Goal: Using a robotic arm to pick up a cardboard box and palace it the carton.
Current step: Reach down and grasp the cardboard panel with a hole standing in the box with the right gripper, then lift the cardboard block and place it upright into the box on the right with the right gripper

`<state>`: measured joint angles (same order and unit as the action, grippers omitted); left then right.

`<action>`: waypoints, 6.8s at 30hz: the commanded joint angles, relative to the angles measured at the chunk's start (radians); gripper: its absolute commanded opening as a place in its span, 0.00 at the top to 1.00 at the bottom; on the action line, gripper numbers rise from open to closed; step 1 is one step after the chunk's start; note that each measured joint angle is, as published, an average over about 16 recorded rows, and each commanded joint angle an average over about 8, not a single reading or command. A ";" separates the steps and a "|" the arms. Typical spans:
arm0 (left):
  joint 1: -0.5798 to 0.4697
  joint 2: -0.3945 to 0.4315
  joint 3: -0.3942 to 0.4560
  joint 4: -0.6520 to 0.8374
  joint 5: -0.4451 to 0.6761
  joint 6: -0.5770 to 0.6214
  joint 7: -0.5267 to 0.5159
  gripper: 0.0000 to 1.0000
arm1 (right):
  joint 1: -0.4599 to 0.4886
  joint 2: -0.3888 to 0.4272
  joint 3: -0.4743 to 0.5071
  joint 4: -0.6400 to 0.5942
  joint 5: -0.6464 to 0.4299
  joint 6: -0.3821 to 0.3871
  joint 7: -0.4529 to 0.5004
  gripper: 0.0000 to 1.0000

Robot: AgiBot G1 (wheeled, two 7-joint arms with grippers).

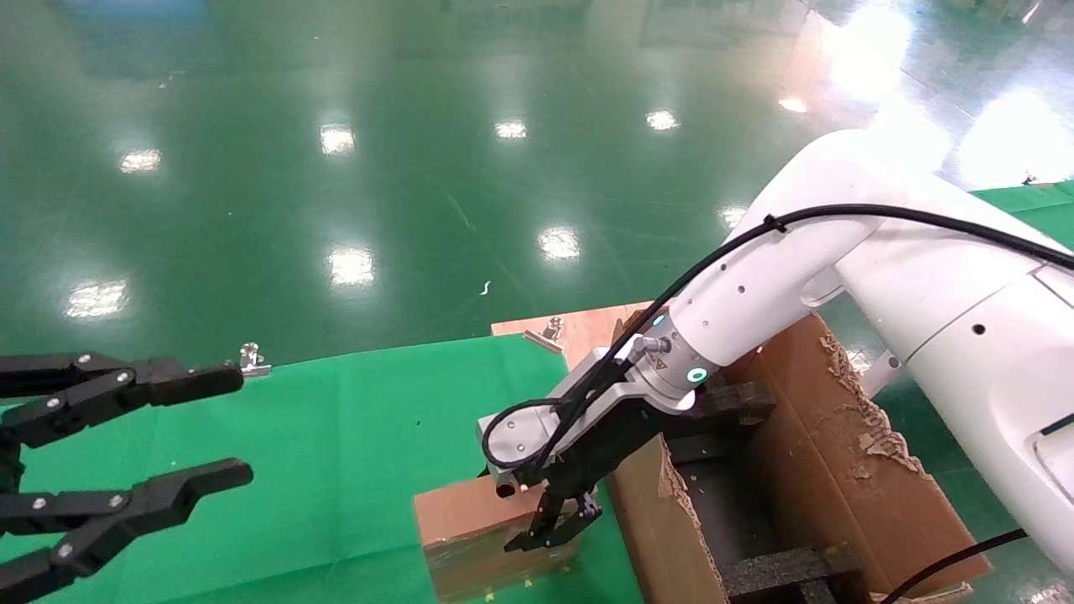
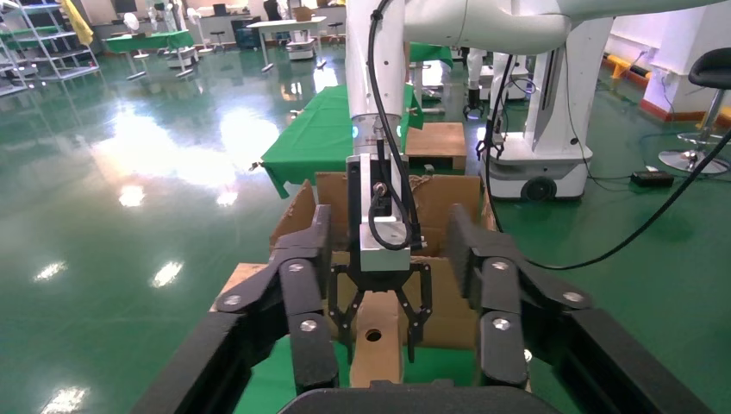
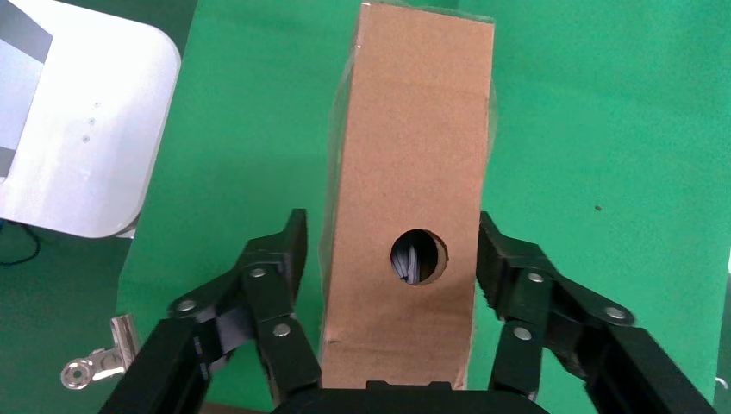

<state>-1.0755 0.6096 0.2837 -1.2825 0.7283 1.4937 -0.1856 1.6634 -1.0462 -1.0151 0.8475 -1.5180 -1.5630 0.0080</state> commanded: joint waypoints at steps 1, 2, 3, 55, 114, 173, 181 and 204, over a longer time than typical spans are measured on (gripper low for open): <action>0.000 0.000 0.000 0.000 0.000 0.000 0.000 0.00 | 0.000 0.000 0.001 0.001 0.000 0.000 0.000 1.00; 0.000 0.000 0.000 0.000 0.000 0.000 0.000 0.00 | -0.001 0.001 0.001 0.001 0.000 0.000 0.000 1.00; 0.000 0.000 0.000 0.000 0.000 0.000 0.000 0.00 | -0.001 0.001 0.001 0.001 0.000 0.000 0.000 1.00; -0.001 -0.001 0.003 0.001 -0.002 -0.001 0.002 0.00 | 0.637 0.400 -0.367 -0.113 0.284 -0.033 0.002 1.00; -0.002 -0.002 0.006 0.002 -0.004 -0.001 0.003 0.00 | 0.539 0.820 -0.737 0.506 -0.107 0.466 1.316 1.00; -0.003 -0.003 0.009 0.002 -0.006 -0.003 0.005 0.00 | 0.106 0.565 -0.908 0.500 -0.726 0.797 2.245 1.00; -0.003 -0.003 0.010 0.002 -0.006 -0.003 0.005 0.00 | 0.037 0.528 -0.917 0.476 -0.775 0.835 2.316 1.00; -0.003 -0.004 0.011 0.002 -0.007 -0.004 0.006 0.00 | -0.123 0.436 -0.954 0.282 -0.719 1.007 2.294 0.95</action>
<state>-1.0784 0.6056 0.2949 -1.2803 0.7211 1.4899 -0.1796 1.5420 -0.6081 -1.9671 1.1335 -2.2380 -0.5577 2.3059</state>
